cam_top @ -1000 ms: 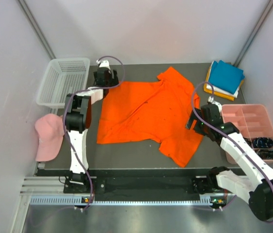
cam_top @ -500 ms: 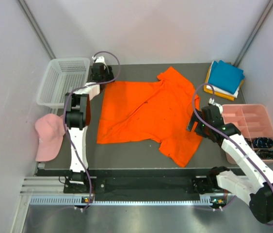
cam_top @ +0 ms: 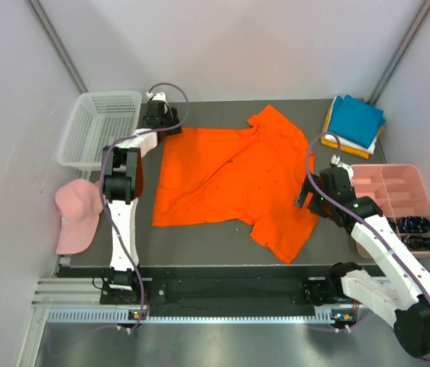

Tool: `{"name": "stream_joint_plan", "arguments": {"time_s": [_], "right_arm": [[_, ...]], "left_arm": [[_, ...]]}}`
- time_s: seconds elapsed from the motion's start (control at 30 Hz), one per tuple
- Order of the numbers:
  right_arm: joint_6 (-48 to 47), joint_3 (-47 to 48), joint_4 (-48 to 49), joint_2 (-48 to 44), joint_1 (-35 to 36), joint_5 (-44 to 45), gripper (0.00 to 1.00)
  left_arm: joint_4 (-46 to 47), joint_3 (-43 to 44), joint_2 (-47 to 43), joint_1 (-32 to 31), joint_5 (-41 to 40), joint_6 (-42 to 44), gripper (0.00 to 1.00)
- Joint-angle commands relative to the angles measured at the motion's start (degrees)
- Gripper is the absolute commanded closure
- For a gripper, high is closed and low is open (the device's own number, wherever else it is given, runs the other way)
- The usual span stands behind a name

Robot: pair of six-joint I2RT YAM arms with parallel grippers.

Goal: Fold and stack the t-shirts
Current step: Flatten out the tshirt

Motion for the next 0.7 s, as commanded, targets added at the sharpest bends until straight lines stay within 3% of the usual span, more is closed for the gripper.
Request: {"name": "stream_joint_plan", "arguments": {"time_s": [0.0, 0.53, 0.67], "right_arm": [[0.2, 2.3, -0.8, -2.2, 0.6, 0.7, 0.08], [0.8, 2.6, -2.3, -4.2, 0.6, 0.7, 0.07], [0.8, 2.5, -2.7, -4.8, 0.6, 0.9, 0.07]], "left_arm": [[-5.0, 5.2, 1.2, 0.2, 0.8, -0.1, 0.30], [-16.0, 13.6, 5.2, 0.2, -1.2, 1.5, 0.39], [-17.6, 14.3, 5.6, 0.1, -1.3, 1.4, 0.51]]}}
